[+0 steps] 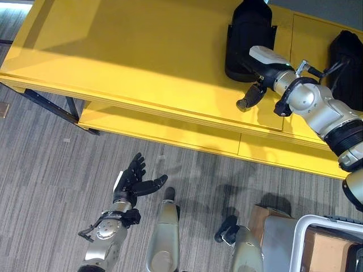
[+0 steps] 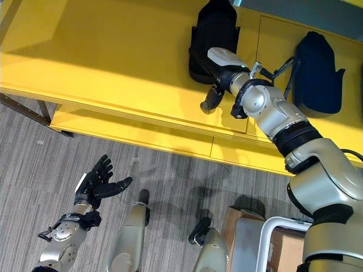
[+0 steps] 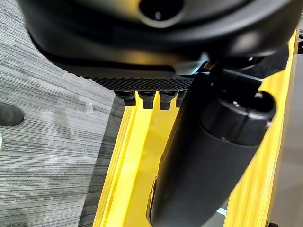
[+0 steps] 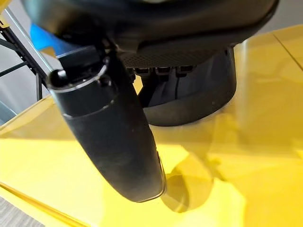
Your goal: Move parts from the plastic box to the shelf.
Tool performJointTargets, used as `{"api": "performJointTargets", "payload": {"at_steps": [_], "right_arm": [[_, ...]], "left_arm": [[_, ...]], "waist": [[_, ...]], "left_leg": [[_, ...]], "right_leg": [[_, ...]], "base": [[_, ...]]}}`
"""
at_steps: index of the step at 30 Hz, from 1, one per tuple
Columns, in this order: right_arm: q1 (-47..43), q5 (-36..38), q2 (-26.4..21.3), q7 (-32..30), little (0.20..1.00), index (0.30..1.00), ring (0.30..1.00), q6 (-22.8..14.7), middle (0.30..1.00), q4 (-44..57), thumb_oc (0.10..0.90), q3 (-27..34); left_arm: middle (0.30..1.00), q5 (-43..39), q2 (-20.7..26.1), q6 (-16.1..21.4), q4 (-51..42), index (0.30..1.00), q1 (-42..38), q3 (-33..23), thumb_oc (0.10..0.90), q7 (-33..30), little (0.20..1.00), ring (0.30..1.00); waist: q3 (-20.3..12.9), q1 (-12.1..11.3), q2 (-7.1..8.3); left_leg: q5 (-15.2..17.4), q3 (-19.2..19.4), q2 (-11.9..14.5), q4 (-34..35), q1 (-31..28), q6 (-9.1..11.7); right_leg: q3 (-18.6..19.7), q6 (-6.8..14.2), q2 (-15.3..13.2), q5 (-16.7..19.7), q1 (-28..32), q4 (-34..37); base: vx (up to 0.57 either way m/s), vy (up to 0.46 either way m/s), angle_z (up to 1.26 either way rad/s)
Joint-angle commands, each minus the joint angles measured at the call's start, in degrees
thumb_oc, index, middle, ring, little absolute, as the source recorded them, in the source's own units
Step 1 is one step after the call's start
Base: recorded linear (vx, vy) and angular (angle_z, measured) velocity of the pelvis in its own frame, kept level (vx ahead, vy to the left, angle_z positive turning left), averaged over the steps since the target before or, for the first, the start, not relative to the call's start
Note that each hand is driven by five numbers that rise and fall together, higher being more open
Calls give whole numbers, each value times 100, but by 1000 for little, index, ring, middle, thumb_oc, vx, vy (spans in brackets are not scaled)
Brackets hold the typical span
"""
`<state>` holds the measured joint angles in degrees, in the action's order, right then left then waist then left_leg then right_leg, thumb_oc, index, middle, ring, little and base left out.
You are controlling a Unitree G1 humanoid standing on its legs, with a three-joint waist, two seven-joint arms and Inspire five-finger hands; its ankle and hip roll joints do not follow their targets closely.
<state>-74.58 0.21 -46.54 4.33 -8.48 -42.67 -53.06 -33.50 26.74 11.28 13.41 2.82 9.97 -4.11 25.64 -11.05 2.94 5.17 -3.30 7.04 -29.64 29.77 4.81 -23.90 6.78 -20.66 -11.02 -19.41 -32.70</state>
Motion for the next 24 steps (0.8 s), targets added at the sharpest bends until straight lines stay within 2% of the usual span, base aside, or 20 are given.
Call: {"api": "performJointTargets", "payload": {"at_steps": [1,2,3,4,7,8,10,11,12,15,16,17,18,24], "right_arm": [[-501,300,-399,-45,1000,1000,1000,-258,1000,425,900,73],[-486,310,-407,5,1000,1000,1000,-250,1000,465,900,52],[-451,303,-413,87,1000,1000,1000,-242,1000,517,900,4],[-446,313,-421,152,1000,1000,1000,-235,1000,580,900,-43],[-459,436,-466,305,1000,1000,1000,-205,1000,679,900,-157],[-476,440,-498,317,1000,1000,1000,-196,1000,667,900,-166],[-492,448,-585,317,1000,1000,1000,-187,1000,671,900,-166],[-475,460,-623,319,1000,1000,1000,-186,1000,671,900,-156],[-480,459,-632,318,1000,1000,1000,-185,1000,669,900,-152],[-404,494,-884,334,1000,1000,1000,-171,1000,726,900,-81],[-398,495,-876,336,1000,1000,1000,-171,1000,729,900,-85],[-390,502,-901,348,1000,1000,1000,-168,1000,768,900,-87],[-387,505,-934,358,1000,1000,1000,-166,1000,775,900,-82],[-332,657,-1019,386,1000,1000,1000,-161,1000,928,900,11]], "left_arm": [[1000,7,247,398,-636,1000,-86,-72,900,95,1000,1000],[1000,17,250,388,-645,1000,-102,-69,900,98,1000,1000],[1000,30,249,378,-637,1000,-106,-76,900,110,1000,1000],[1000,36,253,380,-643,1000,-106,-79,900,114,1000,1000],[1000,82,265,355,-664,1000,-120,-84,900,135,1000,1000],[1000,84,268,349,-668,1000,-129,-85,900,139,1000,1000],[1000,75,275,350,-669,1000,-124,-121,900,135,1000,1000],[1000,74,271,350,-658,1000,-117,-140,900,132,1000,1000],[1000,74,272,351,-662,1000,-126,-136,900,133,1000,1000],[1000,72,247,353,-692,1000,-84,-196,900,121,1000,1000],[1000,71,246,352,-688,1000,-74,-200,900,120,1000,1000],[1000,76,247,351,-695,1000,-76,-211,900,117,1000,1000],[1000,82,245,350,-692,1000,-90,-211,900,122,1000,1000],[1000,76,230,352,-712,1000,-113,-229,900,108,1000,1000]], "waist": [[-210,-90,174],[-204,-87,180],[-202,-85,188],[-206,-90,200],[-198,-89,229],[-195,-81,234],[-188,-80,246],[-185,-85,251],[-183,-79,252],[-158,-59,278],[-159,-65,277],[-155,-61,280],[-151,-43,284],[-134,11,302]], "left_leg": [[404,-196,485,-307,-137,307],[251,-191,458,-257,-76,273],[250,-186,460,-265,-73,277],[405,-190,494,-320,-132,317],[397,-200,503,-304,-132,327],[237,-193,471,-241,-72,292],[227,-193,468,-229,-67,297],[377,-198,497,-281,-124,335],[223,-193,467,-224,-66,297],[231,-182,474,-228,-62,296],[385,-187,504,-285,-120,333],[385,-182,505,-285,-118,332],[229,-181,472,-231,-54,292],[249,-144,491,-264,-69,288]], "right_leg": [[405,243,6,-20,294,5],[370,198,-8,103,255,66],[360,199,-9,100,261,61],[395,245,10,-28,316,7],[376,250,16,-26,334,24],[334,206,4,104,292,88],[323,209,9,111,296,103],[354,255,30,-13,343,52],[319,208,14,114,299,113],[331,217,17,123,293,126],[366,263,34,-4,337,64],[368,265,38,1,339,71],[339,220,22,133,291,130],[382,219,30,148,290,144]], "base": [[-60,11,-1],[-56,11,-1],[0,0,0],[83,-32,-2],[13,-9,-1],[-44,5,-2],[14,-10,0],[0,0,0],[0,0,0],[9,-2,0],[74,-22,0],[0,0,0],[-63,23,-1],[-10,5,0]]}}
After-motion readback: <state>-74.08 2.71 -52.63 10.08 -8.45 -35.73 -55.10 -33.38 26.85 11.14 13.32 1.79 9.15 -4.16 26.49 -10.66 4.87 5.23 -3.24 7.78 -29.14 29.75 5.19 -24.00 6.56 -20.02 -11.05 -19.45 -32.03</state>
